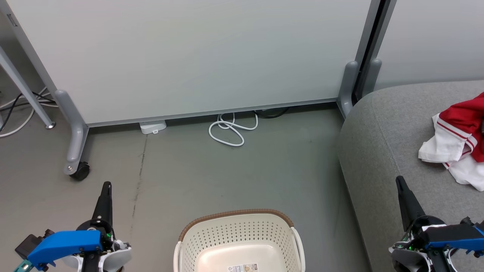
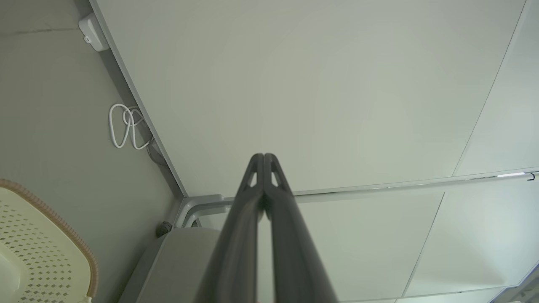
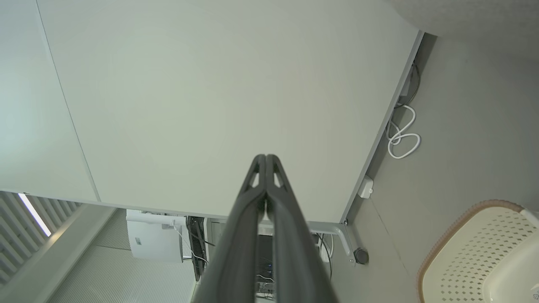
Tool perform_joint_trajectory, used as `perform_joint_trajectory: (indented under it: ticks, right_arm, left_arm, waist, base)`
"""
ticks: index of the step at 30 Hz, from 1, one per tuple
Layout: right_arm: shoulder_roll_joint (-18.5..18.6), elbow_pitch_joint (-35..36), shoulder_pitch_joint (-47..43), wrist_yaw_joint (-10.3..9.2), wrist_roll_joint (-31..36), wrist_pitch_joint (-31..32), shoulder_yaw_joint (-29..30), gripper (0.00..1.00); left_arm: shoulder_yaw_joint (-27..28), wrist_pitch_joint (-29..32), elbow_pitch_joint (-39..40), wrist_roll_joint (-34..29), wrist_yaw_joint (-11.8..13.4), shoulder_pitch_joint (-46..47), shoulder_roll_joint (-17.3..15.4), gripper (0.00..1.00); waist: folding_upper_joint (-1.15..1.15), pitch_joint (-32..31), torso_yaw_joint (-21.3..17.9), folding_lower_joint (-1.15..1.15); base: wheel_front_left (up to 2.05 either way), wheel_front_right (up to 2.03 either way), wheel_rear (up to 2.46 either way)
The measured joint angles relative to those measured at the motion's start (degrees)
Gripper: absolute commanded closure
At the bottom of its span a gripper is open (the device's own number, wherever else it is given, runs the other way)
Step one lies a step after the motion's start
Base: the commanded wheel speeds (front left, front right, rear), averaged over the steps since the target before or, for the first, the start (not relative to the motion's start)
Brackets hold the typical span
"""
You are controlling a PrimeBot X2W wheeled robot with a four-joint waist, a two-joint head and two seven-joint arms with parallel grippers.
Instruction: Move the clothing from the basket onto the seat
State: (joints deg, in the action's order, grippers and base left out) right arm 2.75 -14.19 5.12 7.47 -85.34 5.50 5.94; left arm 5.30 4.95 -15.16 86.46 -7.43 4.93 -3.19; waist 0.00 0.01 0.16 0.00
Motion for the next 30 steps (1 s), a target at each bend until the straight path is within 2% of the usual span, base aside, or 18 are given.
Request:
perform_joint_trajectory:
  ticks: [17, 30]
  right_arm:
    - [0.0, 0.1, 0.7, 0.0, -6.8, 1.0, 0.6, 1.0]
    - [0.0, 0.1, 0.8, 0.0, -7.0, 1.0, 0.6, 1.0]
  left_arm:
    - [1.3, 1.6, 1.0, 5.7, 0.0, 0.9, 0.3, 1.0]
    - [1.3, 1.6, 1.1, 5.8, 0.0, 1.0, 0.3, 1.0]
  waist:
    - [0.0, 0.2, -0.2, 0.0]
    - [0.0, 0.2, -0.2, 0.0]
  base:
    - [0.0, 0.0, 0.0]
    - [0.0, 0.0, 0.0]
